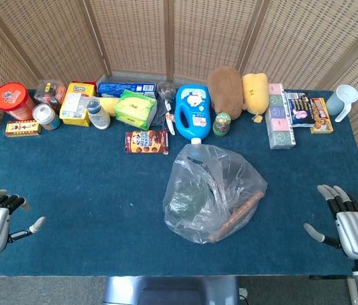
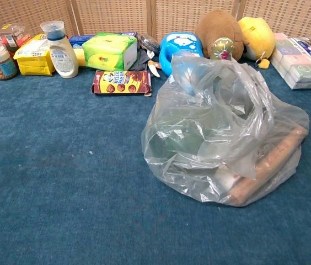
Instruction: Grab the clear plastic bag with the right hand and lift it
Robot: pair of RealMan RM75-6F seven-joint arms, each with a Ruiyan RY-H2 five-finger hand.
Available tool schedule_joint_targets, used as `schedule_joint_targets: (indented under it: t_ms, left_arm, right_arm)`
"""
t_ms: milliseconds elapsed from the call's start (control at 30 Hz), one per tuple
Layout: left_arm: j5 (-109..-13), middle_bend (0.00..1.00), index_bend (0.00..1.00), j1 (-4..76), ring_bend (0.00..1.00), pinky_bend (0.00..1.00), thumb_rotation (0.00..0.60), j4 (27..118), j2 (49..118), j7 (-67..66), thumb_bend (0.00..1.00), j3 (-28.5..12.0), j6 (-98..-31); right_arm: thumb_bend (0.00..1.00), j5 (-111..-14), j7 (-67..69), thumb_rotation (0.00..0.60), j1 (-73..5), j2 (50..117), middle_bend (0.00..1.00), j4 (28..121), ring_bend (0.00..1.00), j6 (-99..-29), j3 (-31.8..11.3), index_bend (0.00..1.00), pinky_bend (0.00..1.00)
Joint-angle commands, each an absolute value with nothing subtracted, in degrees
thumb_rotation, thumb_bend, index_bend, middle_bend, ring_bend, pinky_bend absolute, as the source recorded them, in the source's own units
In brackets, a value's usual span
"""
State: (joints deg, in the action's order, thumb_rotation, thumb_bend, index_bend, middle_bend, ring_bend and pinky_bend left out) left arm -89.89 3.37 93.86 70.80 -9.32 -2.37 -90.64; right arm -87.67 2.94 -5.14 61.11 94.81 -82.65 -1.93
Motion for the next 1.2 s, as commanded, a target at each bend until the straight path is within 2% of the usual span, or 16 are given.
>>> schedule_joint_targets:
  t_ms: [33,733,933,1200]
  left_arm:
    - [-89.8,0.52,0.55,3.4,0.44,0.24,0.004,93.9,70.8,-9.4,0.16,-2.3,-90.5]
    - [-90.5,0.52,0.55,3.3,0.44,0.24,0.001,95.0,69.5,-10.2,0.16,-2.7,-91.3]
    - [-90.4,0.52,0.55,3.8,0.44,0.24,0.001,95.8,69.1,-11.0,0.16,-3.1,-90.9]
    - [-90.0,0.52,0.55,4.8,0.44,0.24,0.001,96.8,68.1,-12.8,0.16,-4.0,-90.1]
  right_arm:
    - [0.19,-87.6,3.0,0.0,-5.2,61.2,0.12,94.7,0.09,-82.6,-2.0,0.07,0.11]
    - [0.19,-88.7,6.3,0.0,-6.0,59.7,0.12,95.8,0.08,-81.8,-1.9,0.06,0.11]
    - [0.19,-89.3,7.2,0.0,-6.9,59.9,0.07,95.5,0.03,-82.0,-2.8,0.01,0.1]
    - [0.19,-88.6,12.1,0.0,-9.7,59.2,0.05,96.9,0.01,-77.3,-3.0,0.0,0.09]
